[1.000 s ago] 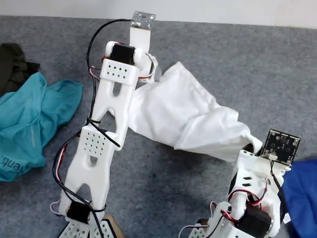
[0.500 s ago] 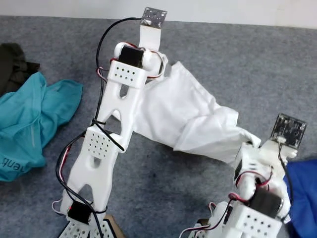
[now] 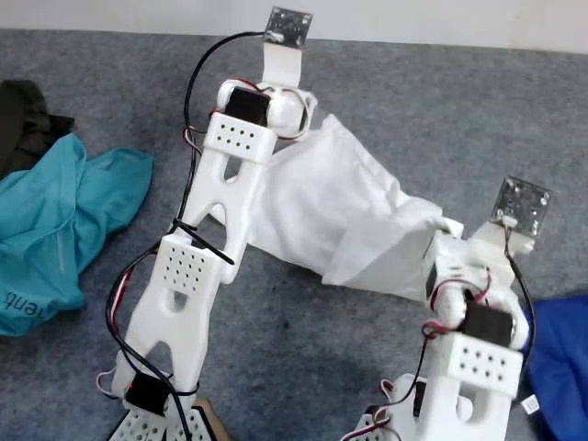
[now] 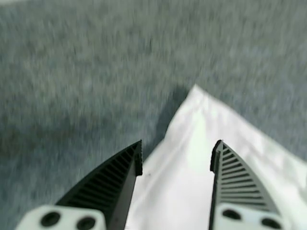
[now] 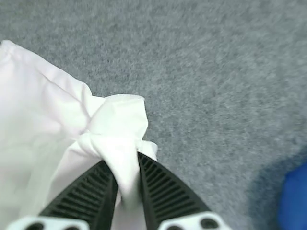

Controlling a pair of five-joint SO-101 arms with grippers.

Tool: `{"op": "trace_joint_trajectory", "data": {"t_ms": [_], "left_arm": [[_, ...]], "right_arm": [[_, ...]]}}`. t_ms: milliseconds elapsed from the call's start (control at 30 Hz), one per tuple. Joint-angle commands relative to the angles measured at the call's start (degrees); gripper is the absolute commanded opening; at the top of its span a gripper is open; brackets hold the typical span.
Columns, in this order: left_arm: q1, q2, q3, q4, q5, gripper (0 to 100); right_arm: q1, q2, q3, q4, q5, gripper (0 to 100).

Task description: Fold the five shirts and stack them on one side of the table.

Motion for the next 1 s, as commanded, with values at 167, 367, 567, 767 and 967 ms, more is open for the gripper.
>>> {"op": "trace_joint_trajectory", "data": {"t_ms": [167,367,567,767,967], "left_arm": [[2.4,9.1,0.2,-20.7,-0.2,25],[4.1,16.0,0.2,-30.2,-0.4,25],[4.0,21.8,0.3,-36.0,-0.4,25],[5.1,24.4,0.7,-34.1,-0.4,25],[6.5,24.3,0.2,-29.4,-0.5,8]], "right_arm": [[-1.5,3.0,-2.9,-5.3,-1.1,0.6],[-1.5,2.6,-1.8,-5.4,-1.1,0.6],[-1.5,2.6,-1.8,-5.1,-1.1,0.6],[-1.5,2.5,-0.7,-5.1,-1.1,0.6],[-1.5,2.5,-0.2,-5.1,-1.1,0.6]]}}
